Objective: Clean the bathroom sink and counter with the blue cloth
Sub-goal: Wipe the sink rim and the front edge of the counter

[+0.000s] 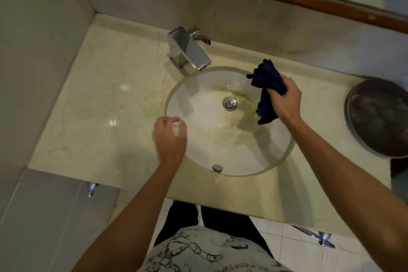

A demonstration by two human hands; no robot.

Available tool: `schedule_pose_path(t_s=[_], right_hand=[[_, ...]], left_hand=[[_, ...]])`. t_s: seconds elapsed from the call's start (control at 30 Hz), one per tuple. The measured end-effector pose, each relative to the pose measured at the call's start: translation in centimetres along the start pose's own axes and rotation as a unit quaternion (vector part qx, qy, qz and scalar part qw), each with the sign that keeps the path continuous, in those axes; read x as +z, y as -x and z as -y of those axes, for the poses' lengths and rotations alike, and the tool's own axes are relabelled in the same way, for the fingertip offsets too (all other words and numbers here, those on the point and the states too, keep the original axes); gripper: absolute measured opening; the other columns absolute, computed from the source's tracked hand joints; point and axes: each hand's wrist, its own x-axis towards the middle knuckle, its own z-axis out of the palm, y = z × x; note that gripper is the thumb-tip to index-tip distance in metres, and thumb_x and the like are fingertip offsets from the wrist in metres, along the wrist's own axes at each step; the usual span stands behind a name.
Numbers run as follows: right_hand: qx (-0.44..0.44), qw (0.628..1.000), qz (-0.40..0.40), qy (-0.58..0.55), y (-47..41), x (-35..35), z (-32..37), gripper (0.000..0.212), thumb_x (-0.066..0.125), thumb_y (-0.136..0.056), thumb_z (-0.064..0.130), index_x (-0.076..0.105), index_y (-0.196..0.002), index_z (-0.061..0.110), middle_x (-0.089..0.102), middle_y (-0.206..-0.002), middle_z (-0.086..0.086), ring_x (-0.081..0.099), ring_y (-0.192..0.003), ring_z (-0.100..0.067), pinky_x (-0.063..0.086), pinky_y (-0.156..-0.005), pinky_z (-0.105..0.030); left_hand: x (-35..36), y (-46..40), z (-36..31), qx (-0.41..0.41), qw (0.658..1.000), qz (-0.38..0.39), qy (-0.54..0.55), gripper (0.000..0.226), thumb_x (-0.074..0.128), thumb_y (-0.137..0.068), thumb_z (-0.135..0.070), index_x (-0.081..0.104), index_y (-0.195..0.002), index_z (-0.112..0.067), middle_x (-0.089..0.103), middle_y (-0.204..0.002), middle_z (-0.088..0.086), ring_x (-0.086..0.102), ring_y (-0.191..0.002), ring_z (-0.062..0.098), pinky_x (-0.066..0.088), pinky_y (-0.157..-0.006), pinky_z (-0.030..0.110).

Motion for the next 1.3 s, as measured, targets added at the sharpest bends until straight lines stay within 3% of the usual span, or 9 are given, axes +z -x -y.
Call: schedule_pose_path(t_s=[0.1,0.27,0.37,0.5,0.67,0.87,1.07,1.2,1.3], right_hand=[[-0.012,0.998,0.021,-0.056,2.6,1.7,0.2,0.011,0.061,-0.091,0.009,0.068,-0.097,0.015,0.064,-0.072,0.018,0.062,-0.067,0.008,0.05,-0.068,-0.017],[-0.088,0.977,0.183,0.065,4.2,4.4,-2.4,0.025,0.06,-0.083,0.022,0.069,-0.104,0.032,0.065,-0.094,0.004,0.065,-0.089,-0.017,0.055,-0.079,-0.041],[-0.236,0.869,0.364,0.238,6.3,5.5,-3.5,0.059,0.058,-0.076,0.02,0.064,-0.134,0.03,0.051,-0.099,0.008,0.057,-0.088,-0.018,0.045,-0.072,-0.032],[-0.307,0.749,0.484,0.333,9.8,7.8,-4.6,0.067,0.064,-0.072,0.014,0.063,-0.138,0.023,0.052,-0.099,-0.004,0.056,-0.082,-0.028,0.03,-0.063,-0.03],[-0.285,0.805,0.434,0.286,11.7,12.5,-3.2,0.062,0.066,-0.079,0.019,0.06,-0.14,0.021,0.053,-0.101,-0.003,0.059,-0.083,-0.029,0.033,-0.062,-0.031],[-0.228,0.901,0.292,0.228,8.6,20.8,2.8,0.028,0.062,-0.088,0.027,0.068,-0.114,0.019,0.056,-0.091,-0.004,0.062,-0.08,-0.029,0.036,-0.064,-0.029],[-0.017,0.988,0.103,0.113,1.6,22.3,4.5,0.028,0.064,-0.081,0.028,0.073,-0.102,0.012,0.074,-0.092,-0.009,0.068,-0.079,-0.028,0.053,-0.068,-0.035],[-0.153,0.951,0.159,0.218,0.0,19.4,1.7,0.037,0.067,-0.082,0.023,0.067,-0.118,0.01,0.066,-0.107,-0.01,0.066,-0.087,-0.032,0.057,-0.072,-0.042],[-0.409,0.808,0.265,0.331,-0.9,17.7,-0.3,0.06,0.082,-0.072,0.009,0.064,-0.129,0.006,0.065,-0.115,-0.019,0.065,-0.094,-0.04,0.053,-0.071,-0.041]], left_hand=[[2.2,-0.3,-5.1,0.01,0.988,0.115,0.099,0.028,0.06,-0.095,-0.034,0.072,-0.112,-0.015,0.059,-0.117,-0.003,0.06,-0.104,0.015,0.049,-0.098,0.033],[2.2,-2.2,-5.8,0.037,0.999,-0.008,0.01,0.029,0.047,-0.099,-0.017,0.067,-0.121,-0.016,0.061,-0.124,0.003,0.058,-0.113,0.02,0.048,-0.099,0.037],[0.2,-2.6,-1.4,0.049,0.988,-0.112,-0.09,0.035,0.05,-0.091,-0.006,0.065,-0.122,-0.014,0.059,-0.125,0.009,0.055,-0.111,0.025,0.041,-0.093,0.039],[-0.8,-2.0,2.7,0.009,0.987,-0.13,-0.092,0.035,0.045,-0.092,-0.008,0.065,-0.12,-0.011,0.063,-0.118,0.008,0.057,-0.107,0.027,0.039,-0.09,0.038],[-0.7,-1.8,2.5,-0.016,0.988,-0.145,-0.041,0.032,0.038,-0.099,-0.017,0.064,-0.116,-0.009,0.064,-0.109,0.007,0.055,-0.102,0.024,0.031,-0.088,0.028],[-0.8,-2.1,2.9,-0.016,0.989,-0.148,-0.025,0.03,0.036,-0.103,-0.021,0.06,-0.109,-0.006,0.062,-0.104,0.01,0.056,-0.095,0.029,0.043,-0.087,0.043],[-0.3,-2.0,3.3,-0.001,0.988,-0.14,-0.058,0.019,0.044,-0.103,-0.015,0.059,-0.112,-0.009,0.062,-0.105,0.006,0.056,-0.092,0.027,0.04,-0.086,0.037],[-0.3,-2.2,3.2,0.001,0.987,-0.129,-0.092,0.019,0.046,-0.101,-0.016,0.06,-0.112,-0.009,0.062,-0.105,0.006,0.057,-0.091,0.028,0.04,-0.085,0.038],[-0.3,-2.2,3.3,-0.002,0.988,-0.12,-0.098,0.02,0.046,-0.102,-0.017,0.06,-0.113,-0.01,0.062,-0.105,0.005,0.056,-0.09,0.027,0.04,-0.085,0.037]])
